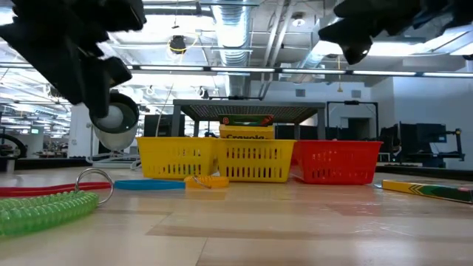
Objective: Pick & Place Office Desk Supplies
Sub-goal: Put the red rubber band into the left yellow basket
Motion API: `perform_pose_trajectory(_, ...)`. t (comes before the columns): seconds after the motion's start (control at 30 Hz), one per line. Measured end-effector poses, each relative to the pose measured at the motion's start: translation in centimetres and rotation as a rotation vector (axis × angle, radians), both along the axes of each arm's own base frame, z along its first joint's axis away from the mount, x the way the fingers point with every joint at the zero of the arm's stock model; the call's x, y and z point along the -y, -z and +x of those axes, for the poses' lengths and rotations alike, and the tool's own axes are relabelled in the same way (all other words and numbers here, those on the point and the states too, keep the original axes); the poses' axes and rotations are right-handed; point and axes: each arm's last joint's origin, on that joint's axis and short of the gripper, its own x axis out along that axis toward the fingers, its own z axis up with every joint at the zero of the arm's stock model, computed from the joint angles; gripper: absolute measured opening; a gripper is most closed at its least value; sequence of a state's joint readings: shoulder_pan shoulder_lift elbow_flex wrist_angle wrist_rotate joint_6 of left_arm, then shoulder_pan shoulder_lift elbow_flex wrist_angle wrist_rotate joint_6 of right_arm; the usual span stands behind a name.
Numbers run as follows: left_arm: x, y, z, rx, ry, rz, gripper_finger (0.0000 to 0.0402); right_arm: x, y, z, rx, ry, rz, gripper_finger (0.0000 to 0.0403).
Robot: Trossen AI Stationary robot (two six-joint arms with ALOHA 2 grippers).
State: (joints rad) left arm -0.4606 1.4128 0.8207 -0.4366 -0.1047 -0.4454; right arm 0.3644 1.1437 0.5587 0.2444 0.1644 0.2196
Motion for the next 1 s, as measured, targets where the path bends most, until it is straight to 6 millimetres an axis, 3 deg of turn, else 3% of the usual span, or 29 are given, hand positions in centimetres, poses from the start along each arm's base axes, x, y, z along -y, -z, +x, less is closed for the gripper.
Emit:
perform_pose_trajectory(0.27, -1.2, 2.2, 1.2, -0.105, -0.046, 0.008, 0.0176, -2.8, 0.8, -0.1, 0.018, -0.017, -0.023, 0.0175)
perform_pose_trajectory(0.57, -0.9, 5.3, 1.8, -0.216, -0.072, 0.031, 0.0176, -4.0, 0.8, -0.7, 0.03, -0.025, -0.037, 0.0175)
perform_pose_trajectory(1.0, -0.8, 5.8, 2.1, -0.216, -0.074, 0.034, 0.0176, -4.0, 0.8, -0.7, 0.028, -0.026, -0.038, 0.0175)
